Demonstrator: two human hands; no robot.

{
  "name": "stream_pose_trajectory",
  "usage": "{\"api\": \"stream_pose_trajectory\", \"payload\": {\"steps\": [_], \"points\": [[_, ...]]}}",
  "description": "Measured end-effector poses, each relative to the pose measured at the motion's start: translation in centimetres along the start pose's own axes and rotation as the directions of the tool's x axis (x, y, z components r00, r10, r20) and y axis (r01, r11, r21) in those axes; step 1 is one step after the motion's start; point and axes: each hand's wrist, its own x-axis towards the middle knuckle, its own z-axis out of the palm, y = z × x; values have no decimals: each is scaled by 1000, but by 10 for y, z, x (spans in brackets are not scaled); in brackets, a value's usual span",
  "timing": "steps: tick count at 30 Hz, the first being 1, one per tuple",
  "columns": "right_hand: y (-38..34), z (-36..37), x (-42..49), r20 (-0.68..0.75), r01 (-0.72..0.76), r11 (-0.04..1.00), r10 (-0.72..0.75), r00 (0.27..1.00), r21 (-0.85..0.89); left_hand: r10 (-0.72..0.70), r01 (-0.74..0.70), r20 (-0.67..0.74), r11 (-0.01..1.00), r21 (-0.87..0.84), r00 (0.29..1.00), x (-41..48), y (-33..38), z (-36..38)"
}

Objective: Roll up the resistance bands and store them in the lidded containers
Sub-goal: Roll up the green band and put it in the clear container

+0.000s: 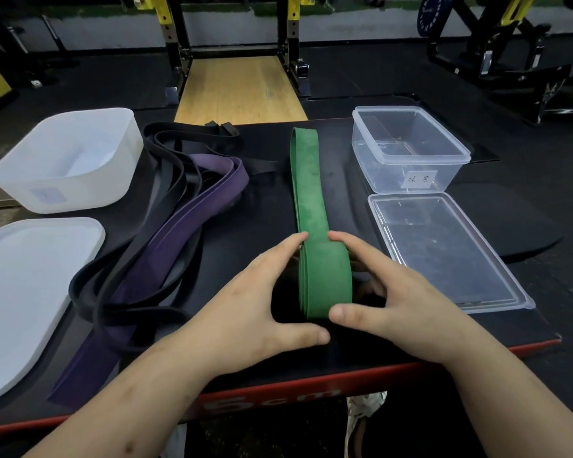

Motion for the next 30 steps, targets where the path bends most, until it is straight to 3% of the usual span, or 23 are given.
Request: {"api": "stream_pose_trajectory", "payload": {"steps": [10, 30], "points": [[2, -5, -5, 33, 25, 997, -28, 999, 68, 27, -28, -25, 999, -44, 999, 2, -1, -3], [3, 1, -4, -34, -5, 999, 4, 999, -43, 14, -15, -21, 1000, -26, 1000, 2, 1, -2]]}}
